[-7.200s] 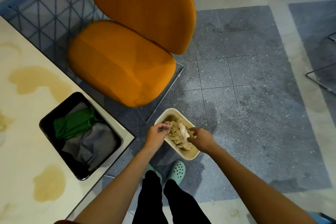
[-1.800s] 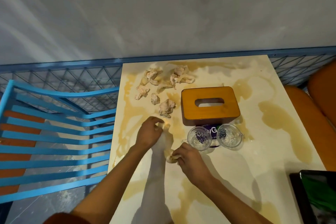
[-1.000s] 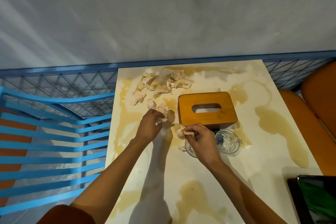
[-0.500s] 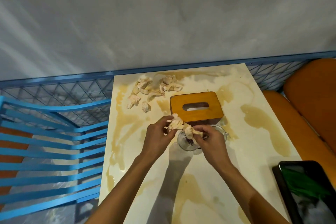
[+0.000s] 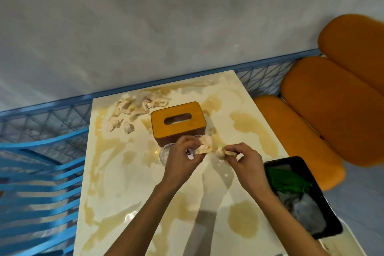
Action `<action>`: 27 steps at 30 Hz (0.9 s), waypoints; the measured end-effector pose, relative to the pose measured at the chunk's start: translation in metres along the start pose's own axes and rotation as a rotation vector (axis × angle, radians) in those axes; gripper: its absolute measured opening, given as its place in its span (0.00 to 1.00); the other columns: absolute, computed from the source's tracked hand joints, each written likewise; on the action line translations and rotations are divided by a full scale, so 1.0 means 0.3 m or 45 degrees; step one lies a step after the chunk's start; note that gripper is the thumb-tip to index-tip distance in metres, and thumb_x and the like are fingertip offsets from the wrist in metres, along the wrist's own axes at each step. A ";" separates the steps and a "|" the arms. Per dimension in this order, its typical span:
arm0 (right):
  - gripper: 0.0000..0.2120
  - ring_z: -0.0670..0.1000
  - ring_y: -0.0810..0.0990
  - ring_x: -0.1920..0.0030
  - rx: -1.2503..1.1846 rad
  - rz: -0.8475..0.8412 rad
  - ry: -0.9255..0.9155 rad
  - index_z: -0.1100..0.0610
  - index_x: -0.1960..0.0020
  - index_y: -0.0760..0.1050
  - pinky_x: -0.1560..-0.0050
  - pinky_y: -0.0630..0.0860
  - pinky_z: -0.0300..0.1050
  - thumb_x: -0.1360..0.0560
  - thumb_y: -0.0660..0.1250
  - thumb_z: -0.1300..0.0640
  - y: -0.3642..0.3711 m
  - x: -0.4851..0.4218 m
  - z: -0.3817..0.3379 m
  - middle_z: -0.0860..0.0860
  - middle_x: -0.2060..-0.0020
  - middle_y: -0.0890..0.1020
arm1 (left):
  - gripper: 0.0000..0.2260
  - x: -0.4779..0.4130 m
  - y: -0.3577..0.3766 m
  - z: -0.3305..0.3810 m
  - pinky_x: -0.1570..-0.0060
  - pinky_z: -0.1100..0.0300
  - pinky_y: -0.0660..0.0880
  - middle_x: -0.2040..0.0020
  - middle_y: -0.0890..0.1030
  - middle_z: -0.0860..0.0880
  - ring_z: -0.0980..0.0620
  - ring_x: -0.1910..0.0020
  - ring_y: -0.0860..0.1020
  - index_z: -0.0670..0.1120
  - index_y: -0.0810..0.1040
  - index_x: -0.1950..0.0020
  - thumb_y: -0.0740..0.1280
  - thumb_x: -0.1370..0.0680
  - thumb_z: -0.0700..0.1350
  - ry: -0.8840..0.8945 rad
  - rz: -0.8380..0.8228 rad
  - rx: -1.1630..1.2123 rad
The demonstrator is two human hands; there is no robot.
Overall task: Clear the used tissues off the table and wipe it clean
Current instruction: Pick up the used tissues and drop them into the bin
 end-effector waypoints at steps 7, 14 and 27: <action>0.11 0.39 0.79 0.53 -0.004 0.050 0.039 0.50 0.52 0.82 0.53 0.76 0.34 0.27 0.71 0.66 -0.371 0.123 0.162 0.42 0.55 0.82 | 0.05 0.123 0.358 0.197 0.62 0.57 0.79 0.49 0.83 0.59 0.61 0.49 0.80 0.51 0.82 0.53 0.73 0.27 0.43 -0.100 -0.161 0.197; 0.16 0.41 0.80 0.62 0.028 0.162 0.098 0.46 0.56 0.78 0.64 0.75 0.33 0.30 0.73 0.67 -0.798 0.287 0.412 0.46 0.60 0.82 | 0.08 0.296 0.783 0.416 0.58 0.62 0.78 0.56 0.84 0.56 0.59 0.56 0.81 0.50 0.82 0.50 0.74 0.27 0.41 -0.151 -0.322 0.242; 0.13 0.44 0.83 0.57 -0.074 0.501 0.666 0.47 0.56 0.81 0.56 0.79 0.39 0.26 0.70 0.65 -1.278 0.724 1.029 0.47 0.57 0.85 | 0.10 0.620 1.517 0.637 0.55 0.72 0.73 0.51 0.83 0.55 0.64 0.53 0.79 0.47 0.82 0.43 0.70 0.24 0.45 -0.096 -0.862 0.214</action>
Point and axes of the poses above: each hand's wrist, its own x-axis away from the middle knuckle, its own y-axis out of the palm, z = x × y, the point moved 10 cm from there along -x, towards the middle knuckle
